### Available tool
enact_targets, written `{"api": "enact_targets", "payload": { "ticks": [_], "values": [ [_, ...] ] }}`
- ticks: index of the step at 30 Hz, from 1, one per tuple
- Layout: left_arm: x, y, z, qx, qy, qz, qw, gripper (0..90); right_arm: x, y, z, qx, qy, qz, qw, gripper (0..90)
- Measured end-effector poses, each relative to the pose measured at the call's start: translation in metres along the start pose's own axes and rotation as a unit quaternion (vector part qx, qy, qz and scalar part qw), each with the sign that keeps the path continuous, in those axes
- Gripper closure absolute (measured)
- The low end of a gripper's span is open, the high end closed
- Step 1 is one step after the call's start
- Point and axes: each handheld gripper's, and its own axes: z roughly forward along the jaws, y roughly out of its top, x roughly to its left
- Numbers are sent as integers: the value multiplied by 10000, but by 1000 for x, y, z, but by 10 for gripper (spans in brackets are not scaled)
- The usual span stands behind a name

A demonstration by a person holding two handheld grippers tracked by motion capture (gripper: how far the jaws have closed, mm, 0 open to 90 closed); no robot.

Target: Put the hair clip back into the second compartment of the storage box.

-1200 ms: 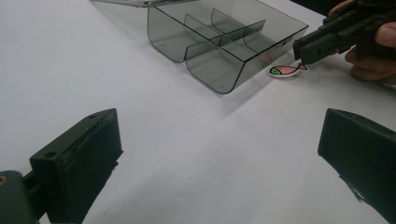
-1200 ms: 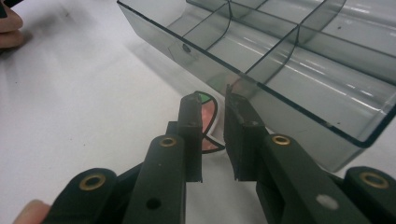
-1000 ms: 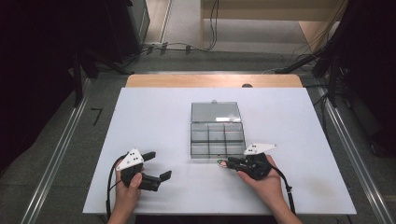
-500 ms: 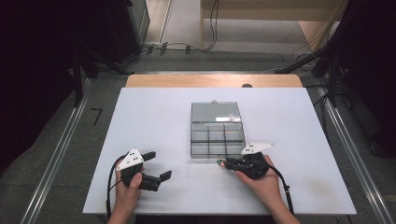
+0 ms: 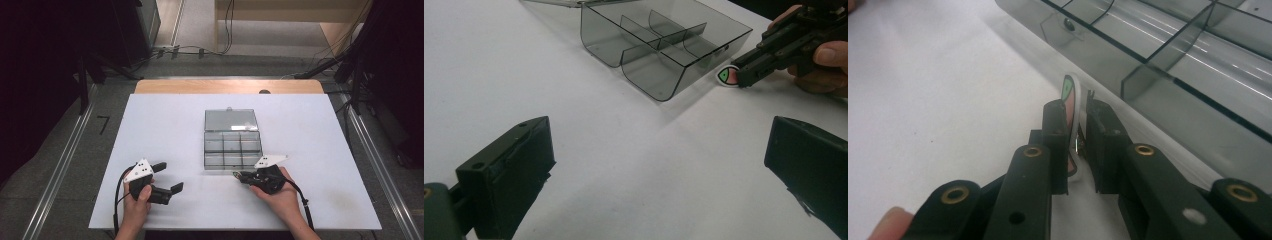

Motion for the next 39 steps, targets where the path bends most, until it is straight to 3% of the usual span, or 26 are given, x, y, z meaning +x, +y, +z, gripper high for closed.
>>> {"api": "enact_targets", "payload": {
  "ticks": [10, 39],
  "values": [
    [2, 0, -1, -31, -21, -58, 10000, 0, 7, 0, 1, 10, -165, -301, 9994, 801],
    [2, 0, -2, -94, -24, -31, 9999, 0, 9, 5, -14, -408, 23, -284, 9988, 808]
  ]
}}
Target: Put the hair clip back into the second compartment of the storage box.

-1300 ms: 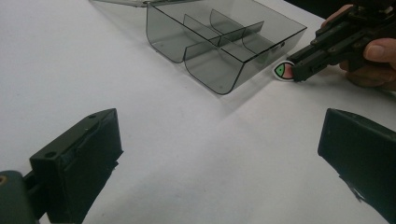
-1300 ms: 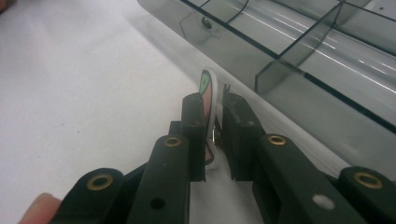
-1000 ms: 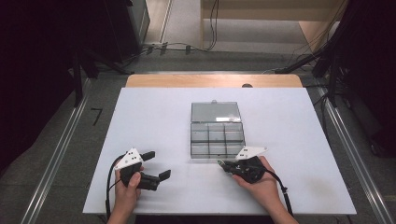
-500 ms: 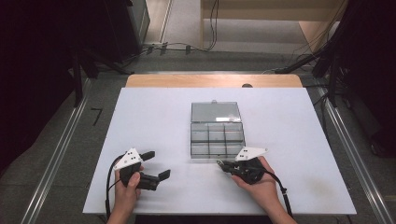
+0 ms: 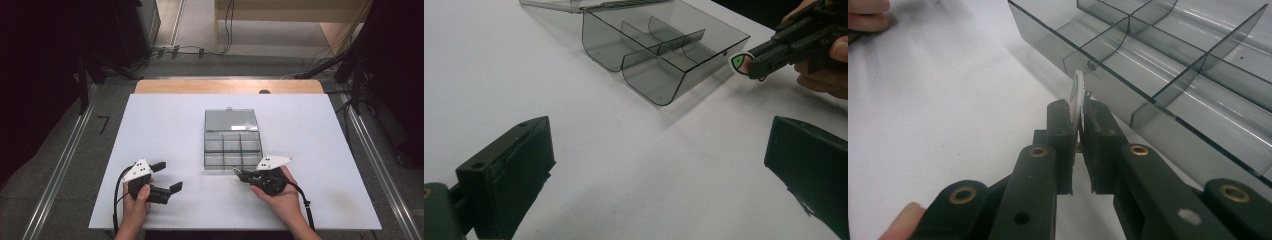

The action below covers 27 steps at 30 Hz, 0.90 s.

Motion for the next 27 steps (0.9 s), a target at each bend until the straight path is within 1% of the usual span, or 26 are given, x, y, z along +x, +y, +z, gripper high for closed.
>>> {"api": "enact_targets", "payload": {
  "ticks": [6, 12, 20, 23, 27],
  "values": [
    [0, 0, 0, -18, -27, -9, 10000, 0, 1, 2, -3, -40, 24, 21, 10000, 808],
    [0, 0, -1, -43, -10, -3, 10000, 0, 3, 4, -5, -53, 19, -23, 10000, 807],
    [-1, 1, -1, -75, -14, 26, 10000, 0, 2, 7, -9, -105, 16, -10, 9999, 808],
    [-1, 2, -2, -141, -78, -3, 9999, 0, 1, 9, -10, -129, 32, -14, 9999, 808],
    [-2, 3, -3, -179, -77, 3, 9998, 0, 1, 10, -10, -132, 49, -13, 9999, 808]
  ]
}}
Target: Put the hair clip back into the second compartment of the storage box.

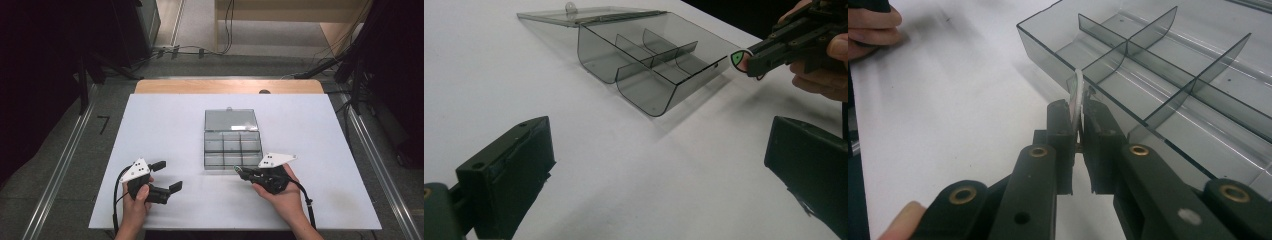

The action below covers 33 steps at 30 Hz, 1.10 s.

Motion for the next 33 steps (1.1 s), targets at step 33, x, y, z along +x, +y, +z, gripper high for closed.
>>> {"api": "enact_targets", "payload": {
  "ticks": [33],
  "values": [
    [-3, 6, -4, -110, -2, 25, 9999, 0, -13, 21, -4, -177, 0, 87, 9998, 808]
  ]
}}
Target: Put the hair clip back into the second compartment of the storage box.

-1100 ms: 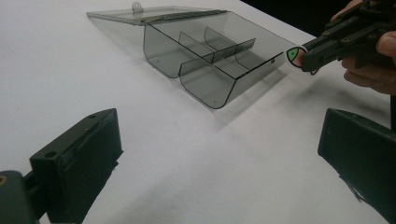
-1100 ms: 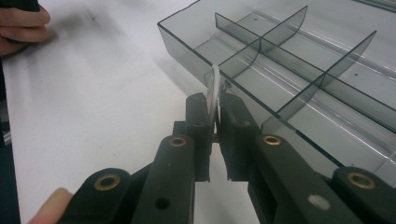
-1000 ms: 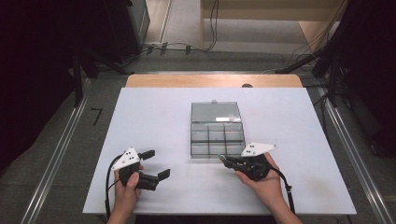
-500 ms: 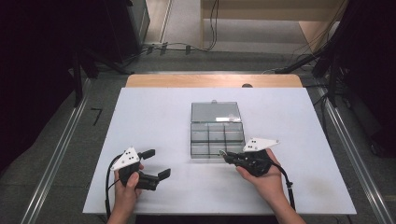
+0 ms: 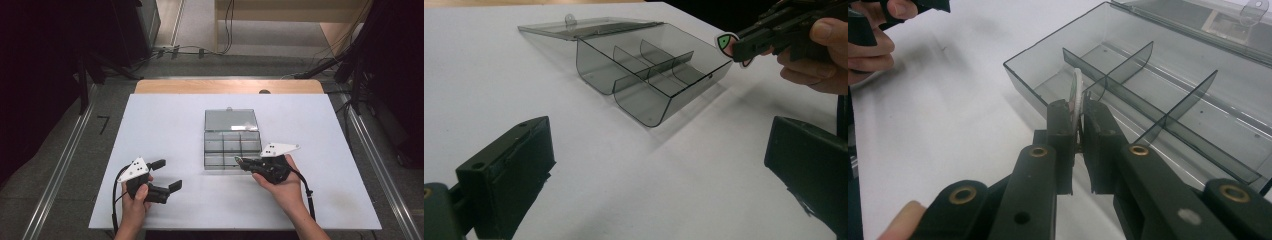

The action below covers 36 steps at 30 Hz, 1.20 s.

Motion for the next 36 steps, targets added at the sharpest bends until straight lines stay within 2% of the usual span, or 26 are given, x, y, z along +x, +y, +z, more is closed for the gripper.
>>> {"api": "enact_targets", "payload": {
  "ticks": [11, 15, 36],
  "values": [
    [1, 1, -2, -11, -10, -12, 10000, 0, -6, 7, 3, -78, 61, 77, 9999, 808],
    [2, 1, -3, -20, -8, 1, 10000, 0, -9, 9, 4, -95, 68, 214, 9997, 809],
    [2, 1, -4, -19, -32, 12, 10000, 0, -21, 15, 7, -125, 17, 222, 9997, 812]
  ]
}}
